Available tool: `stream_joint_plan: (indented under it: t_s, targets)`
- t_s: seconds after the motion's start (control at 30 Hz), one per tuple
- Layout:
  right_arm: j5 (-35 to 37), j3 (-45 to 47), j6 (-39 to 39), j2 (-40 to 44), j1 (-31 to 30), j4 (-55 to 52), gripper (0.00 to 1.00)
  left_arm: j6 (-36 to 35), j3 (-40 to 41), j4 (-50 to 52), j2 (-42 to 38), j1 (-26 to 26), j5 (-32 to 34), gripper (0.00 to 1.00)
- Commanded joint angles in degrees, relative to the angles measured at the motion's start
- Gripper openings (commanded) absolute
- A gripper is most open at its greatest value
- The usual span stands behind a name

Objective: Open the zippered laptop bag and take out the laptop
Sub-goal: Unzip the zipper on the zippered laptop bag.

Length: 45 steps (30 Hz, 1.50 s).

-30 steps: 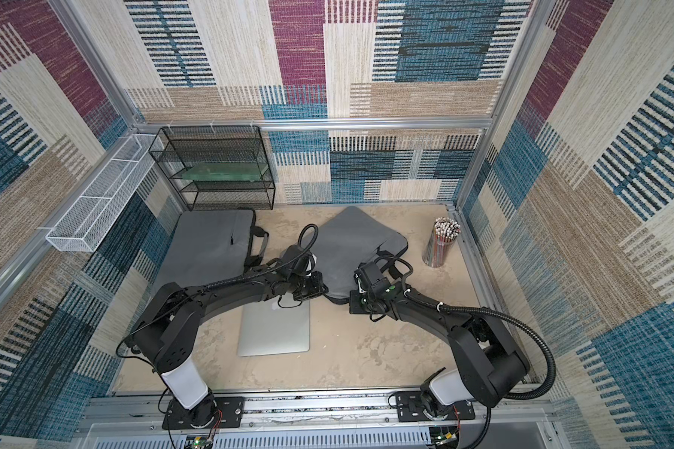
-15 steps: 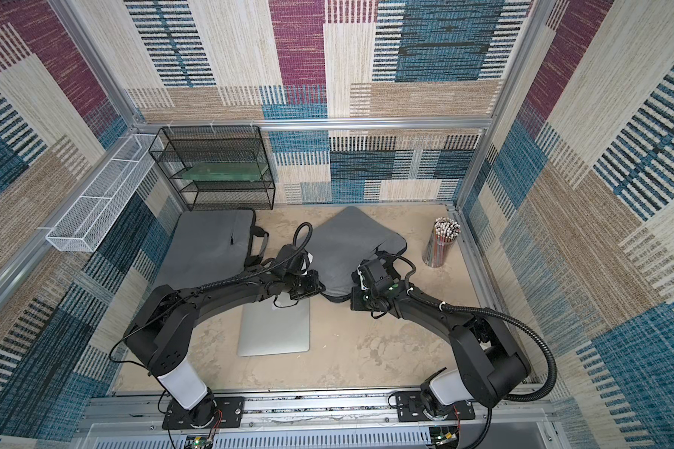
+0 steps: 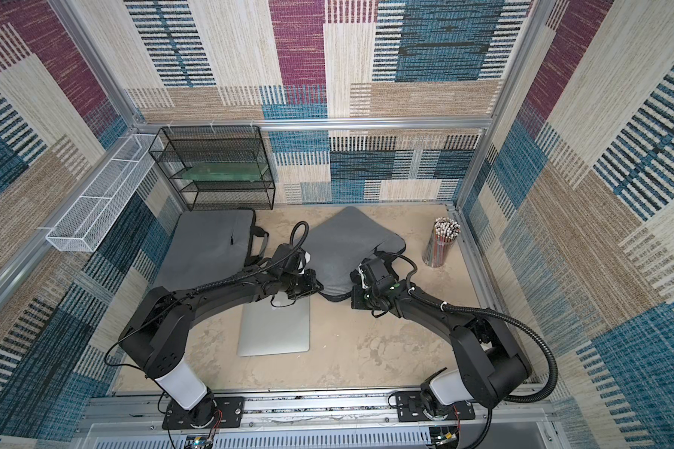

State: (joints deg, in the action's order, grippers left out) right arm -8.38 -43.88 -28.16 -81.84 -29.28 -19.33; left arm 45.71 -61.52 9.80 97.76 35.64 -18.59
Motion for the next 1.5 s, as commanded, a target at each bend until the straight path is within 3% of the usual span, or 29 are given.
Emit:
stream_joint_plan:
  t_s: [0.0,1.47]
  targets:
    - [8.7,0.4,-0.4,-0.1,0.9,-6.1,0.00,-2.2,0.2,2.8,-0.8,-1.1,6.0,0.00]
    - [12.2,1.6,0.0,-1.1,4.3,-7.3,0.00,-2.7,2.8,2.8,-4.1,-6.1,6.4,0.00]
